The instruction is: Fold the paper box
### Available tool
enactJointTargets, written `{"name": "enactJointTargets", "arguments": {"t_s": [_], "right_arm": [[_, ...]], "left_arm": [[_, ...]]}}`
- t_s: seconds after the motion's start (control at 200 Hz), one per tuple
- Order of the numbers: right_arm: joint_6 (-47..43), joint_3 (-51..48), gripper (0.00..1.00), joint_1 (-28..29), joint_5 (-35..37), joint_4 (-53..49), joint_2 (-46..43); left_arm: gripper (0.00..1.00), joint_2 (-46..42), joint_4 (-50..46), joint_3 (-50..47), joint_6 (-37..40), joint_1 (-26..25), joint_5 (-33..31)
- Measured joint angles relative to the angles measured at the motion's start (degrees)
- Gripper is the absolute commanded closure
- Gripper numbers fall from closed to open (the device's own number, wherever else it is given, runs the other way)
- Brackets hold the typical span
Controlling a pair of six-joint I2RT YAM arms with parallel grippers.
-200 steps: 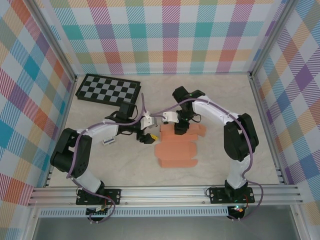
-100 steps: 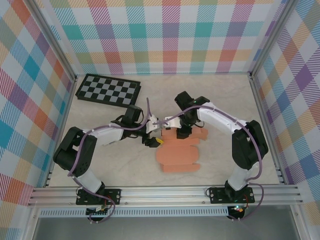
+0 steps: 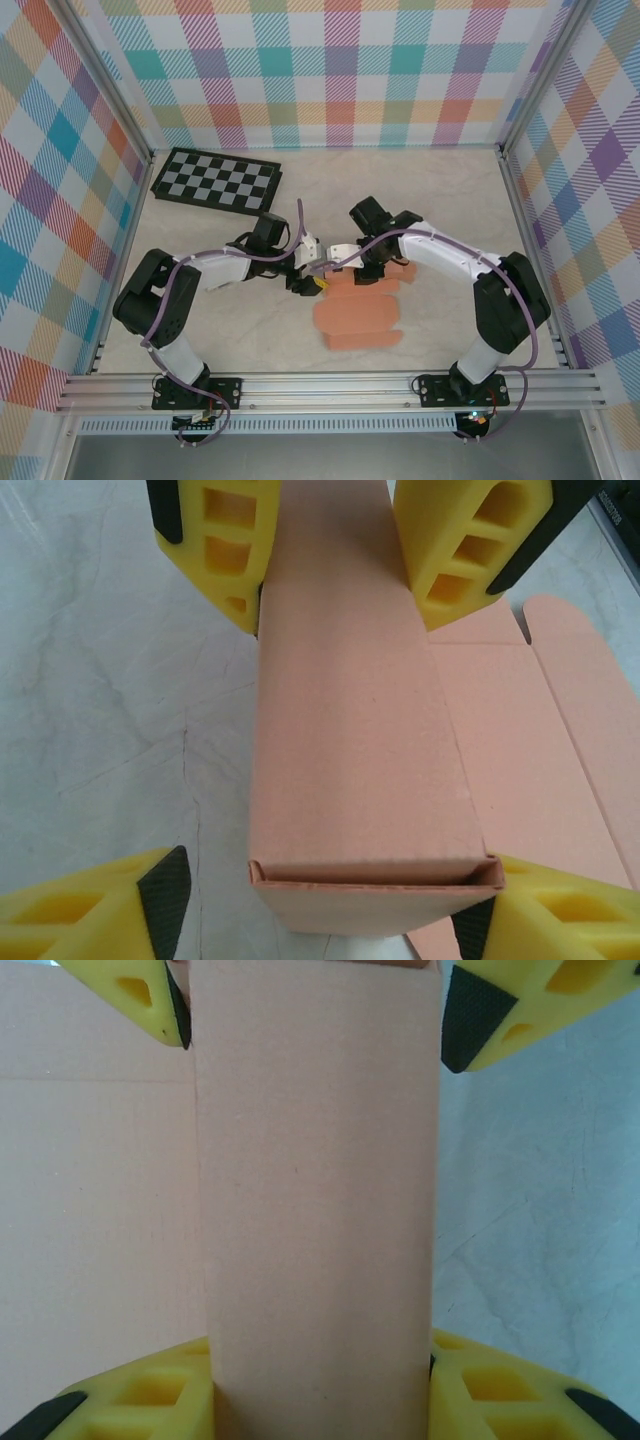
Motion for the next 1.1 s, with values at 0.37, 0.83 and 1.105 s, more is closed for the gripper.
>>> {"name": "enactJointTargets", "arguments": {"t_s": [0.37, 0.83, 1.105], "right_arm": [[0.0, -1.7, 0.63, 0.2, 1.7, 1.7, -1.1], [1.2, -5.0, 0.63, 0.3, 4.0, 4.9, -3.5], [1.7, -5.6, 0.63, 0.3, 5.5, 5.0, -4.1]], "left_arm": [[0.38, 0.6, -0.5, 0.0, 1.0, -0.9, -0.8], [0.37, 1.6, 4.4, -1.1, -3.0, -2.2, -1.6], [0.37, 2.8, 6.1, -1.0, -4.1, -2.8, -1.9]]}}
